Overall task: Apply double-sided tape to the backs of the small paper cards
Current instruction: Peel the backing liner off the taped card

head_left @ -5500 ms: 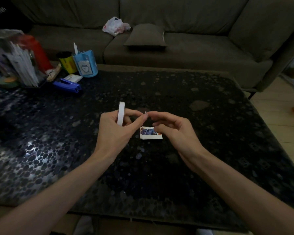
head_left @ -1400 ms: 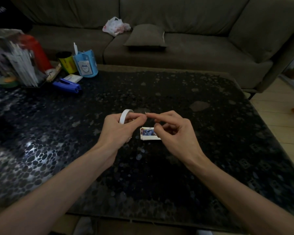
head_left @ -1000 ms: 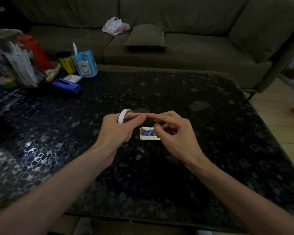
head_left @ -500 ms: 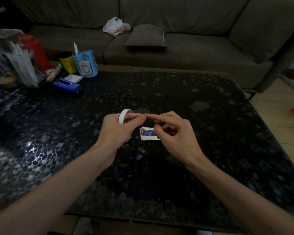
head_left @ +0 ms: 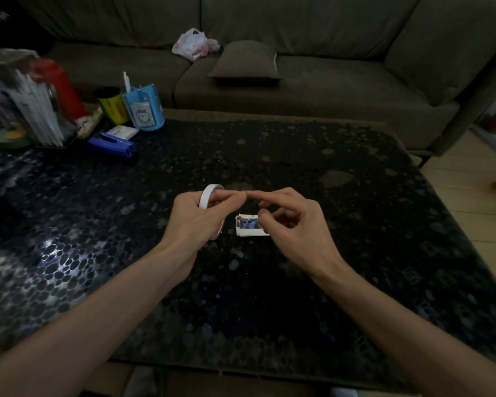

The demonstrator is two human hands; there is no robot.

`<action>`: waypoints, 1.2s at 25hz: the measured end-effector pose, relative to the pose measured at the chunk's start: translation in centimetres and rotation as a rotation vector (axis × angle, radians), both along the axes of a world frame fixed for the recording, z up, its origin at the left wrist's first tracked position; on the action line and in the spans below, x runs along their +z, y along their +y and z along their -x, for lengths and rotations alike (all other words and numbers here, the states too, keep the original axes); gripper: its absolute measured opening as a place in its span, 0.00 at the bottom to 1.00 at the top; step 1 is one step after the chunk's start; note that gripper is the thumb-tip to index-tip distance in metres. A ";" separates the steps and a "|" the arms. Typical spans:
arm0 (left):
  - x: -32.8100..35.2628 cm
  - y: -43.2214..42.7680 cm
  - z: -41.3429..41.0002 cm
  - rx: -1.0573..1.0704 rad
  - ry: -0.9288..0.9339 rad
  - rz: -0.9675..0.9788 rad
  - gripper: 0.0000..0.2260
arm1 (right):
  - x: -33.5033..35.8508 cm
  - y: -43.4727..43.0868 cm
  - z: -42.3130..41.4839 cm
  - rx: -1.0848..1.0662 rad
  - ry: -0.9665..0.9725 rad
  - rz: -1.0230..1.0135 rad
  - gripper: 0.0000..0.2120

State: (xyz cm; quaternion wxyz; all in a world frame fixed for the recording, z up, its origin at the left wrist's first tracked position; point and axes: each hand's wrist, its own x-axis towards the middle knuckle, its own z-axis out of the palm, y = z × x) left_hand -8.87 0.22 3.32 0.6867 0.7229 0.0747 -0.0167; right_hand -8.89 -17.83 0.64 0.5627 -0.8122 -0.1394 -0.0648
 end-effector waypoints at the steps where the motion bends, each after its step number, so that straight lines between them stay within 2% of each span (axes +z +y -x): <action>1: 0.0 0.0 0.0 -0.001 0.005 -0.002 0.04 | 0.0 0.0 0.0 0.000 -0.003 -0.002 0.18; 18: -0.3 0.2 -0.3 0.011 -0.017 -0.047 0.05 | 0.2 0.3 0.3 0.029 -0.002 -0.014 0.18; 23: -0.5 0.3 -0.4 0.009 -0.032 -0.064 0.05 | 0.2 0.4 0.1 0.026 0.040 -0.115 0.16; 30: -0.3 0.1 -0.1 -0.020 -0.026 -0.015 0.05 | 0.6 0.2 0.2 0.031 0.041 -0.142 0.16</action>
